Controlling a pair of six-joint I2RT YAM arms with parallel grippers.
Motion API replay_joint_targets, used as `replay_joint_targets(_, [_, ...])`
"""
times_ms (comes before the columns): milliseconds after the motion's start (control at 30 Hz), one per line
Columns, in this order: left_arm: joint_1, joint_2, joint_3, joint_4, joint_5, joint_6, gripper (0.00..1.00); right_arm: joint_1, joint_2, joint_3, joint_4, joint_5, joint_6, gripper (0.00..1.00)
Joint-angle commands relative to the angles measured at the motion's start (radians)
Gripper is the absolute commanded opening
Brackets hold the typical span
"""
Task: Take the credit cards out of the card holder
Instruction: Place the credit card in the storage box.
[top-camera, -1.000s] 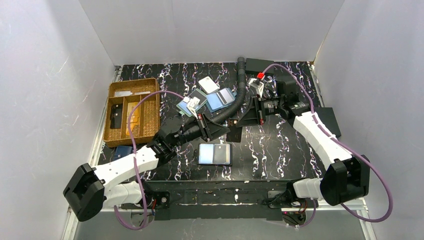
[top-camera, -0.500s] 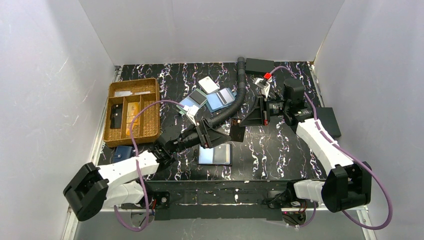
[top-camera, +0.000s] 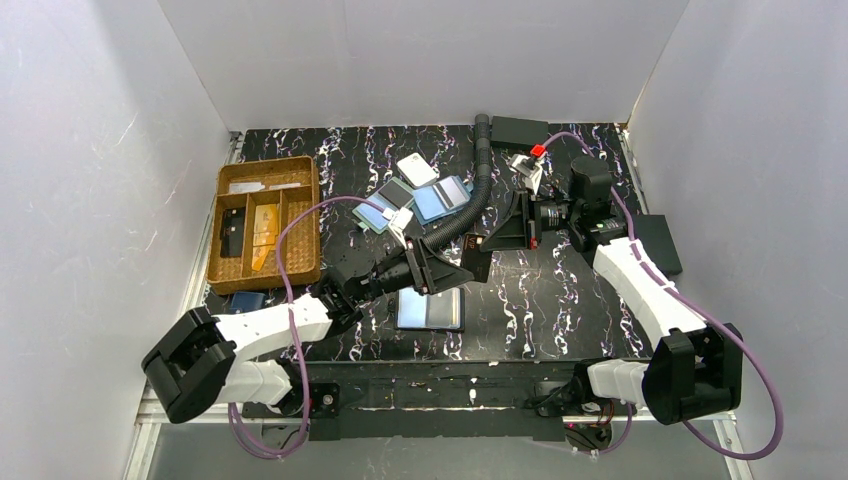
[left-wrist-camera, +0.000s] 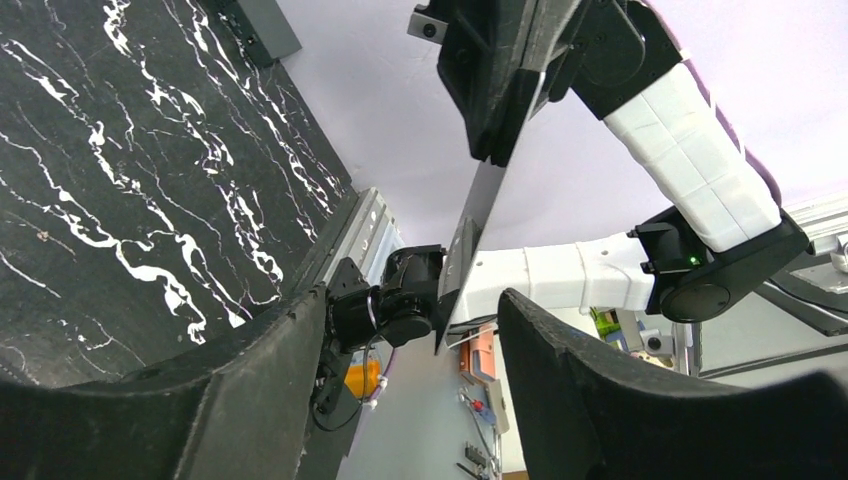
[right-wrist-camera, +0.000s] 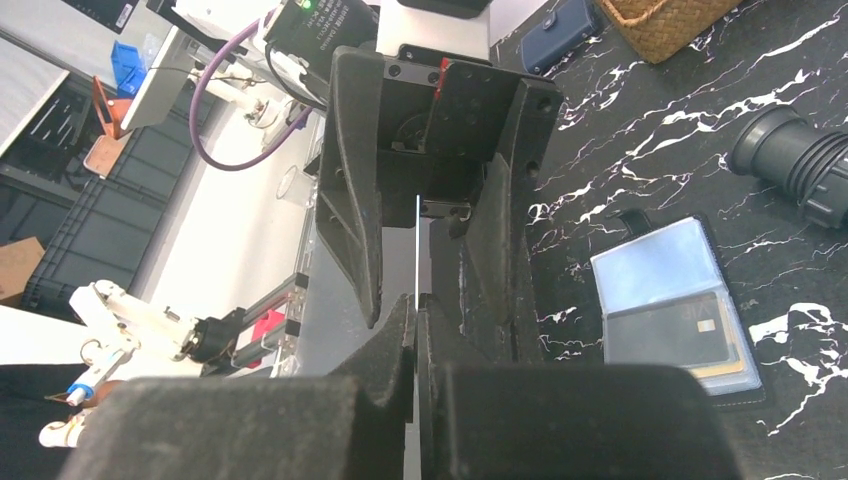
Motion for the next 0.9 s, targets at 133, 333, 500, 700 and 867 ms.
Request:
replay_joint_targets(133, [-0.014, 0.006, 0.052, 0.039, -0.006, 0.035, 0.41, -0.006, -0.014, -0.009, 0.047, -0.015, 0.013, 0.01])
replay_joint_targets(333, [-0.014, 0.008, 0.05, 0.04, 0.0, 0.092, 0.0, -0.005, -0.016, -0.018, 0.056, -0.007, 0.017, 0.01])
replay_joint_targets(500, [0.028, -0.049, -0.007, 0.006, 0.01, 0.115, 0.0, -0.025, -0.02, -0.006, 0.072, -0.015, 0.013, 0.74])
replay_joint_targets(700, [0.213, -0.279, -0.075, -0.309, 0.121, 0.195, 0.0, -0.192, -0.005, 0.087, -0.155, 0.0, -0.227, 0.98])
replay_joint_targets(867, [0.508, -0.458, 0.055, -0.903, 0.281, 0.469, 0.0, -0.246, -0.009, 0.127, -0.578, 0.225, -0.738, 0.98])
